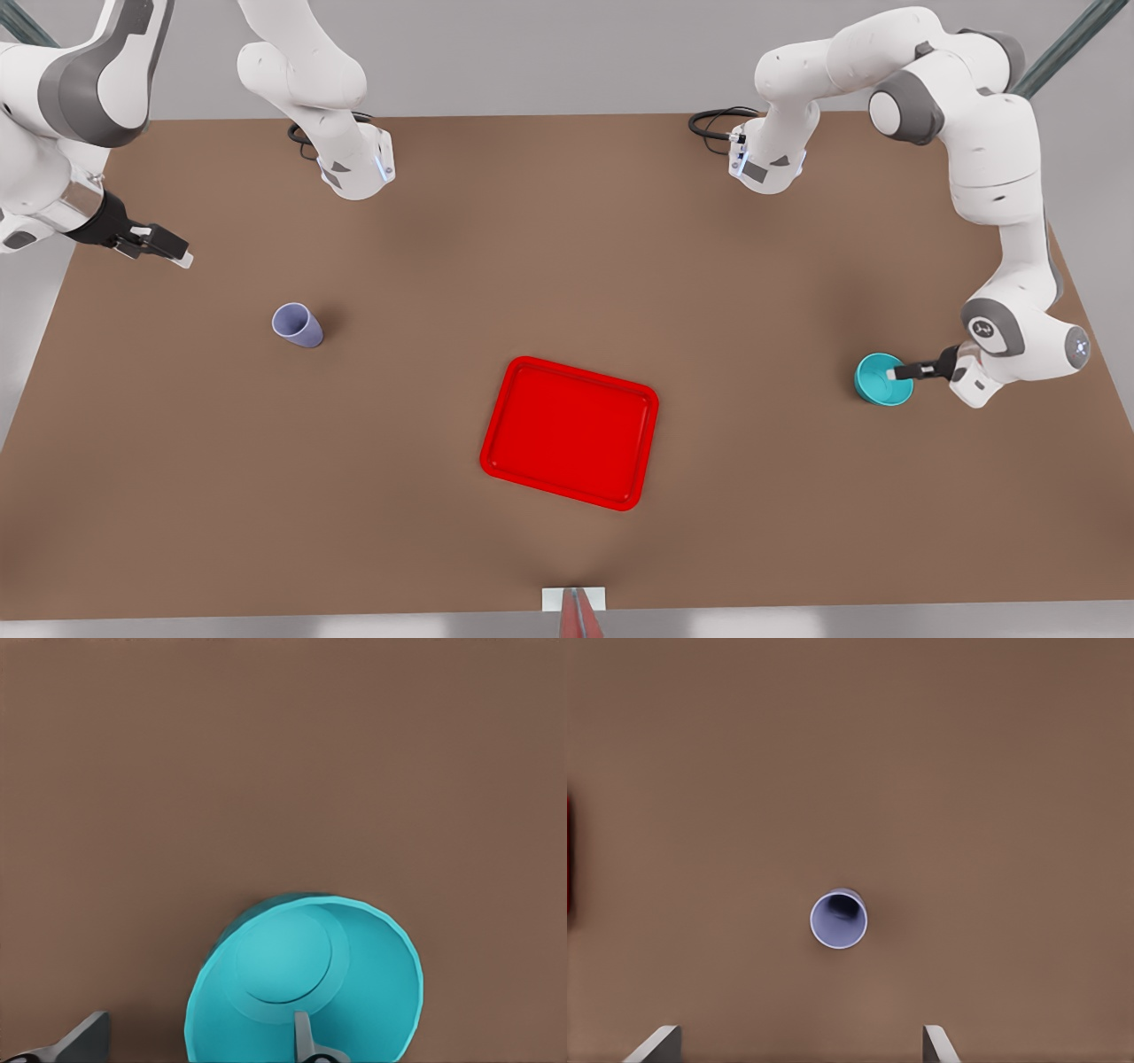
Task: Place the bowl on the tray with the left arm and the cup on the tray with the right arm
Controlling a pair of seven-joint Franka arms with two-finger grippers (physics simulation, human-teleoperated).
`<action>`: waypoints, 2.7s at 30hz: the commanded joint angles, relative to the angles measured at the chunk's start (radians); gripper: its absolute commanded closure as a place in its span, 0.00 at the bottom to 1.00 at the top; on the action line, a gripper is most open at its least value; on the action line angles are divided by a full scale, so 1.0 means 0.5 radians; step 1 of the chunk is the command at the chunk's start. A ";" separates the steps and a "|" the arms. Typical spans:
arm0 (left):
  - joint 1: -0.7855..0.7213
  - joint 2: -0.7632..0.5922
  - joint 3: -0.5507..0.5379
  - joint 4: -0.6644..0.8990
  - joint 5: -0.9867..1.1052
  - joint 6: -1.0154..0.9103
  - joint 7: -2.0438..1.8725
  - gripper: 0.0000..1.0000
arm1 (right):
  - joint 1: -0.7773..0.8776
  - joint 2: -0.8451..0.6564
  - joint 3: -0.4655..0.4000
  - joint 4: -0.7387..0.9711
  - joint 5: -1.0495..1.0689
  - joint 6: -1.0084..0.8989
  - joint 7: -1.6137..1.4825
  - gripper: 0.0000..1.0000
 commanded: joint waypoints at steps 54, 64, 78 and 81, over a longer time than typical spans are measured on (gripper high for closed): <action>-1.371 -0.456 0.003 1.024 0.787 -1.371 -0.936 0.01 | -0.057 0.092 -0.011 -0.031 -0.009 0.129 -0.043 0.00; -0.801 -0.877 -0.543 0.944 1.104 -1.564 -0.581 0.00 | -0.124 0.325 -0.100 -0.561 -0.037 0.877 -0.230 0.00; -0.801 -0.859 -0.522 0.935 1.095 -1.595 -0.568 0.00 | -0.081 0.629 0.039 -0.767 -0.034 1.270 -0.209 0.00; -0.801 -0.859 -0.522 0.931 1.098 -1.595 -0.571 0.00 | -0.081 0.534 0.042 -0.868 -0.034 1.252 -0.212 0.00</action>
